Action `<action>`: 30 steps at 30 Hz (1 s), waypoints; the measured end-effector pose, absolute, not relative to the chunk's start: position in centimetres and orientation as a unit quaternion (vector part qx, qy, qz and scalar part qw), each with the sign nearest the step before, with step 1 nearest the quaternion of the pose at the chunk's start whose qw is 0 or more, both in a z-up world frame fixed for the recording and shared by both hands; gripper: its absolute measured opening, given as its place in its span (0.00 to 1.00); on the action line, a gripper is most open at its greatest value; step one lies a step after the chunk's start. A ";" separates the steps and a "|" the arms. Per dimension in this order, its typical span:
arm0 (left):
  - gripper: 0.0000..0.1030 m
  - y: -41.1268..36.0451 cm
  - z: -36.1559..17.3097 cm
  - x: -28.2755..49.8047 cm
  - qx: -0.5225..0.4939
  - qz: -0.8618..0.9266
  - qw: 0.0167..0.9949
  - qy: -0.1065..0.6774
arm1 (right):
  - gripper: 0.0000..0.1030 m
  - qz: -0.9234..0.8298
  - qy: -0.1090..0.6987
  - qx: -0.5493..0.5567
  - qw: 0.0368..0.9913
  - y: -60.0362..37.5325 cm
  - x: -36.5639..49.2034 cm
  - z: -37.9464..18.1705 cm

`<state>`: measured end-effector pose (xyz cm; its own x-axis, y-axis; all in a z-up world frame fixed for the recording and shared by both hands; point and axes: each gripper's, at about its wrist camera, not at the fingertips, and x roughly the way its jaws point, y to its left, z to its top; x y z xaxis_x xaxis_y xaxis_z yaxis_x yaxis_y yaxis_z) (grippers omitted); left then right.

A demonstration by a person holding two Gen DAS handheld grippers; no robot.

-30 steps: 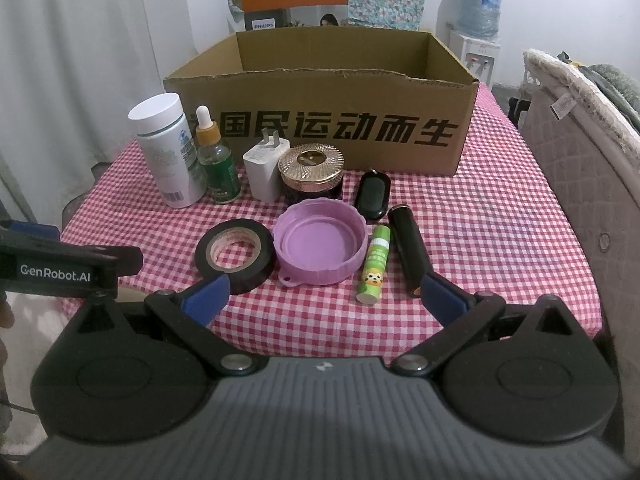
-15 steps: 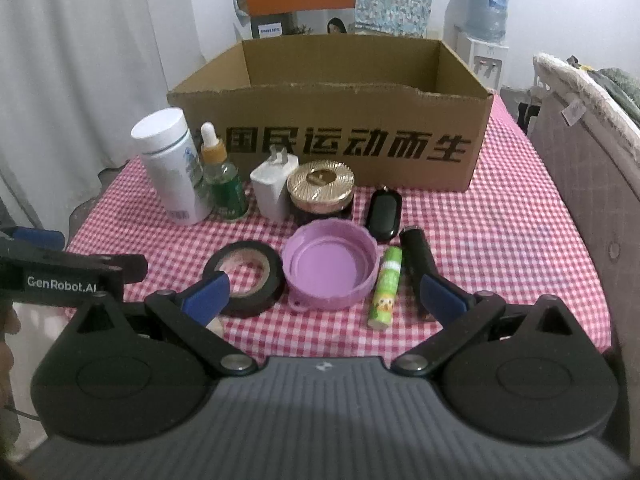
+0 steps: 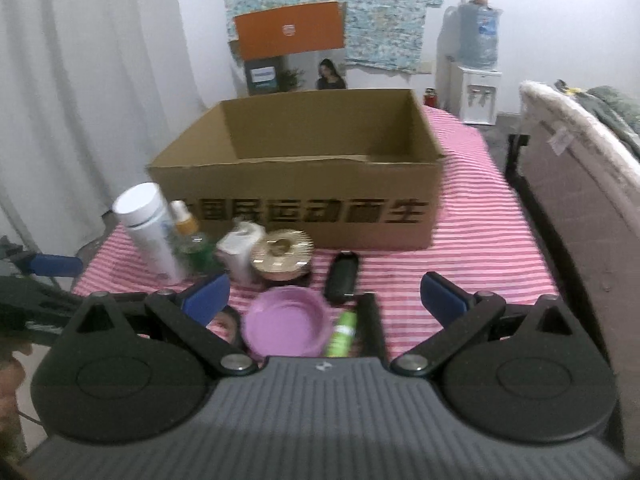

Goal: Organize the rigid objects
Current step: 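Move the right gripper down onto the black cylindrical tube and close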

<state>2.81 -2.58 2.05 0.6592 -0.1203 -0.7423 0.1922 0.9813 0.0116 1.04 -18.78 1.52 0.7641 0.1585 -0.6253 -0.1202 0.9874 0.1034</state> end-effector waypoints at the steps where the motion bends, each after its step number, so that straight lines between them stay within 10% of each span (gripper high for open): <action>1: 1.00 -2.9 2.0 2.8 0.045 -0.103 0.910 0.399 | 0.99 0.069 0.337 0.029 0.939 -19.5 1.0 1.5; 11: 0.94 -9.8 0.3 3.4 0.098 -0.243 0.888 0.379 | 0.94 0.056 0.383 0.058 0.920 -24.1 2.8 -1.7; 25: 0.64 -14.1 -1.4 4.0 0.125 -0.321 0.851 0.397 | 0.22 0.140 0.473 0.108 0.863 -24.5 8.1 -5.6; 30: 0.61 -15.5 -1.8 4.2 0.132 -0.348 0.834 0.407 | 0.20 0.136 0.477 0.159 0.854 -26.0 7.8 -6.3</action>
